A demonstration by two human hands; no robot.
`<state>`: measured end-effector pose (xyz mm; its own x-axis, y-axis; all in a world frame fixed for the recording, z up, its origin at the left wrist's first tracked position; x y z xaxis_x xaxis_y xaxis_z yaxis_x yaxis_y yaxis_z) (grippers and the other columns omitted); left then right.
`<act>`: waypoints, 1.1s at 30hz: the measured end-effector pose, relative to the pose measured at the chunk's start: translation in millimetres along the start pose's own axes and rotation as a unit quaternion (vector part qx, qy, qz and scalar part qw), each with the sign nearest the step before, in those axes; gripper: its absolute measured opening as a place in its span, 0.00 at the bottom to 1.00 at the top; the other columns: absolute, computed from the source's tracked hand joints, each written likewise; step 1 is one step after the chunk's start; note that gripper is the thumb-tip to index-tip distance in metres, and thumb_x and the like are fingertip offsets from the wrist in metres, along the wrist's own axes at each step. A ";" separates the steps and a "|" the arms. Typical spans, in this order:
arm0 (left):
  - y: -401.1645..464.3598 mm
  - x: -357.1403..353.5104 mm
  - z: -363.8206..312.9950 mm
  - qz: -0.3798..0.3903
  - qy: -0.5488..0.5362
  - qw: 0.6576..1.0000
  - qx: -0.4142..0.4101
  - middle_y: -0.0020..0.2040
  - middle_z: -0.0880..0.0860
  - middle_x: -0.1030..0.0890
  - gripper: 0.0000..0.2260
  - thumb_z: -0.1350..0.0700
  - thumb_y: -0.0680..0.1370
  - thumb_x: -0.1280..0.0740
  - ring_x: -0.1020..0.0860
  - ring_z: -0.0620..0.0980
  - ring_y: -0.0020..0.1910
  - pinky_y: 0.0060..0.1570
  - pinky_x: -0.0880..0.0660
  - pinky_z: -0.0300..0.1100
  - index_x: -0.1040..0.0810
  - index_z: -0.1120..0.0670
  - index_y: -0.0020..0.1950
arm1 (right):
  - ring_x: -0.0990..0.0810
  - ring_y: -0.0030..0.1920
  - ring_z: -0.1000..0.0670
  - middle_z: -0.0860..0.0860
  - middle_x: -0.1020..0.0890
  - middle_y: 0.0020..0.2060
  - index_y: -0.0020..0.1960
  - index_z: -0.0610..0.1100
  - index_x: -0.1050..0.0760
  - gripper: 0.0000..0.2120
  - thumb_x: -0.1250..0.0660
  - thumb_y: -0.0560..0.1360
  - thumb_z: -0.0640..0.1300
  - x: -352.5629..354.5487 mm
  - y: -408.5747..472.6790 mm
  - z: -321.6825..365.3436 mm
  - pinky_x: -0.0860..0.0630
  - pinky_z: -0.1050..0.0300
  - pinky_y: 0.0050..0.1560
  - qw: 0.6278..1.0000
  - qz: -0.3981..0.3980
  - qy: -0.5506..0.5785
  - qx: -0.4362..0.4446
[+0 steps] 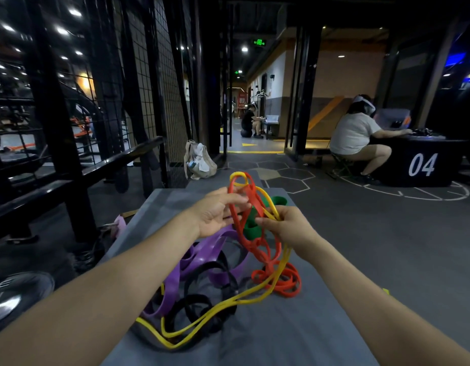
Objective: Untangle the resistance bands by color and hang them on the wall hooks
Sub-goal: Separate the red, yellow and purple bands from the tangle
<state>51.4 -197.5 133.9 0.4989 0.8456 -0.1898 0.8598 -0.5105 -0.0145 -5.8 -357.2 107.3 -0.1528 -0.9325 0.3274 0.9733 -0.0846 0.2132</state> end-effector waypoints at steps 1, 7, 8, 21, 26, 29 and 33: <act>-2.4 -2.5 0.5 0.008 0.020 1.000 -0.007 0.44 0.51 0.19 0.16 0.67 0.74 0.35 0.20 0.47 0.45 0.51 0.27 0.42 0.24 0.49 0.55 | 0.37 0.21 0.57 0.57 0.33 0.19 0.30 0.45 0.28 0.14 0.30 0.72 0.38 0.3 -0.4 0.5 0.38 0.65 0.25 1.000 0.015 0.019 0.002; -4.1 -8.8 6.6 0.019 0.034 0.999 -0.028 0.46 0.56 0.21 0.14 0.69 0.75 0.36 0.22 0.50 0.45 0.46 0.26 0.40 0.27 0.51 0.54 | 0.27 0.25 0.59 0.56 0.24 0.23 0.36 0.42 0.24 0.09 0.33 0.73 0.32 9.1 -8.4 10.2 0.31 0.69 0.28 0.995 0.068 0.074 0.008; -3.5 -8.7 7.1 0.016 0.024 0.999 -0.025 0.44 0.55 0.21 0.10 0.66 0.75 0.35 0.22 0.49 0.44 0.47 0.25 0.40 0.27 0.52 0.51 | 0.28 0.23 0.61 0.56 0.25 0.21 0.36 0.42 0.24 0.10 0.33 0.73 0.31 10.8 -9.9 12.1 0.32 0.70 0.27 0.996 0.069 0.063 0.014; -1.7 -16.9 12.4 0.015 0.100 0.995 0.005 0.42 0.53 0.18 0.02 0.60 0.76 0.34 0.19 0.47 0.40 0.48 0.24 0.42 0.22 0.56 0.47 | 0.31 0.22 0.63 0.60 0.28 0.19 0.47 0.36 0.23 0.05 0.37 0.75 0.32 15.1 -12.9 15.2 0.35 0.72 0.29 0.990 0.112 -0.083 0.033; 0.3 8.1 -7.8 -0.070 0.075 0.995 -0.013 0.23 0.46 0.25 0.10 0.61 0.78 0.39 0.25 0.41 0.23 0.34 0.26 0.38 0.28 0.55 0.37 | 0.39 0.23 0.55 0.53 0.37 0.22 0.37 0.42 0.24 0.08 0.33 0.75 0.41 33.7 -5.7 -4.7 0.43 0.65 0.23 1.000 -0.011 -0.022 0.006; -1.5 26.4 -16.4 -0.072 0.245 0.966 -0.028 0.21 0.44 0.32 0.12 0.63 0.75 0.36 0.35 0.41 0.21 0.25 0.38 0.32 0.29 0.53 0.33 | 0.43 0.22 0.55 0.49 0.39 0.24 0.35 0.40 0.27 0.11 0.33 0.75 0.41 44.5 0.3 -17.5 0.47 0.63 0.22 0.992 -0.082 0.087 -0.036; -0.4 42.7 -19.8 -0.082 0.443 0.892 -0.037 0.23 0.46 0.26 0.07 0.66 0.70 0.31 0.31 0.43 0.25 0.27 0.33 0.32 0.24 0.55 0.35 | 0.43 0.21 0.55 0.49 0.38 0.23 0.30 0.43 0.29 0.15 0.31 0.74 0.43 49.4 7.1 -32.4 0.45 0.64 0.21 0.984 -0.148 0.070 -0.072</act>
<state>74.5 -158.1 145.3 0.2289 0.7164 0.6591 0.9174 -0.3853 0.1002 -0.9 -415.2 95.2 -0.4184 -0.8978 0.1374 0.9052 -0.3999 0.1439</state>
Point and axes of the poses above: each hand's wrist, its own y-axis towards the middle knuckle, its own x-axis out of the back of the hand, z = x × y, the point moved 1 cm from there along y, towards the middle knuckle
